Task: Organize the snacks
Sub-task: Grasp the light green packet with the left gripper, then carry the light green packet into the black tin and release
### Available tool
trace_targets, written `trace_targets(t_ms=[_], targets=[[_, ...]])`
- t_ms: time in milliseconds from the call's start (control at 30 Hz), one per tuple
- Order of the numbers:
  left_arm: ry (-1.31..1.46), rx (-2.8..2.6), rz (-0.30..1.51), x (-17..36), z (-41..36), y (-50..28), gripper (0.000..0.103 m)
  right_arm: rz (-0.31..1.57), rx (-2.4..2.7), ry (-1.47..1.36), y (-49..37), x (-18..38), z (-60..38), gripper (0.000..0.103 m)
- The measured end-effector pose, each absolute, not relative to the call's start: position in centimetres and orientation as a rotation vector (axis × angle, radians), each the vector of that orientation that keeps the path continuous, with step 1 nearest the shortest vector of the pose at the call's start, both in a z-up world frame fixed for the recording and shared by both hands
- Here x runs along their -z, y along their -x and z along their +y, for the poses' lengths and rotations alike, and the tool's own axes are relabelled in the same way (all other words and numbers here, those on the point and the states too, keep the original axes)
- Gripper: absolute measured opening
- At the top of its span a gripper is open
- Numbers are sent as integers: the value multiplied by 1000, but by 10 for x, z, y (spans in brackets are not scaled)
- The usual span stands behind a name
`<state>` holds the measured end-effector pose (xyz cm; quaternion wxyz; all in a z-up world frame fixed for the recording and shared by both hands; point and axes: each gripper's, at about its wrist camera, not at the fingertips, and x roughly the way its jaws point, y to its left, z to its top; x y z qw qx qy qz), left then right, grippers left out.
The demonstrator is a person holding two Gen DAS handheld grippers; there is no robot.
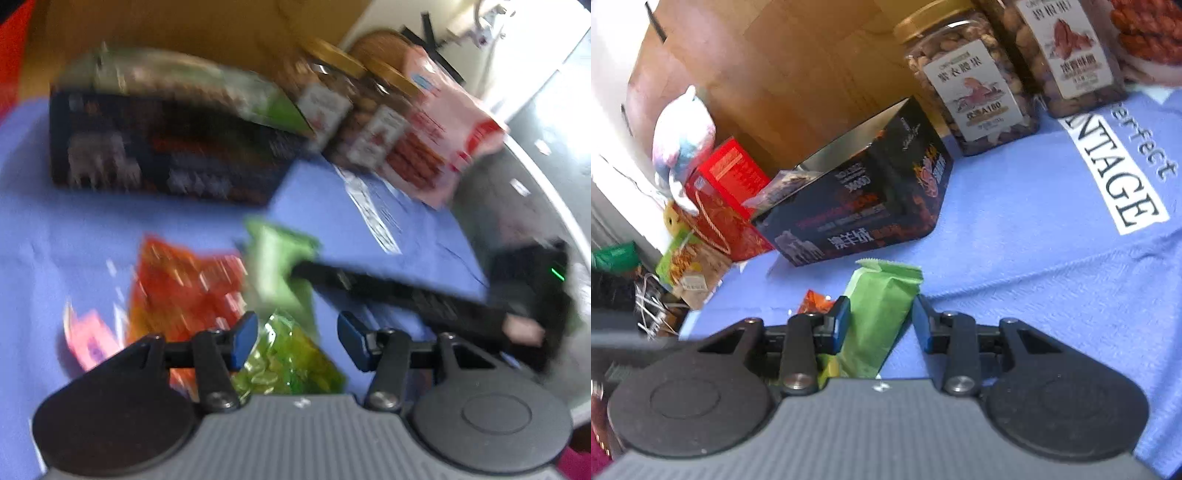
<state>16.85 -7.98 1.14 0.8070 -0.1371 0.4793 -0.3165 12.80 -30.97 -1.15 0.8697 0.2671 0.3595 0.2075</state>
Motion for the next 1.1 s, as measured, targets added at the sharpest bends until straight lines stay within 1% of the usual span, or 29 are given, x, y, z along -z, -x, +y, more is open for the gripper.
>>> trace_targets(t_ms=[100,167,233,367,467,533,600,633,767,833,867,1100], targets=[[293,643,975,-21,-73,-165,50,740,-435,-545,-129,12,-308,41],[315,606,940,-30,-69,-176,50,732,-435,-515,-123,9,-306,42],[331,610,936,-33,-70,-190,50,718,-436,-458,-116,4,-302,45],[265,621,972,-27,-91,-209,50,710,-486,-295,-103,-3,-283,57],[228,610,1004,-14,-102,-213,50,692,-492,-139,-97,0,-262,60],[230,611,1006,-9,-106,-213,51,671,-475,-48,-94,1,-251,61],[222,606,998,-8,-109,-211,54,657,-458,-9,-94,3,-247,60],[216,607,993,-8,-111,-210,54,653,-449,4,-94,4,-247,59],[202,628,979,-15,-120,-202,54,631,-388,10,-93,5,-254,48],[216,651,961,-21,-121,-198,54,619,-360,-7,-94,3,-262,46],[227,665,944,-26,-121,-196,53,604,-354,-18,-94,1,-264,41],[273,682,827,-63,-107,-189,52,471,-341,-40,-93,-23,-257,41]])
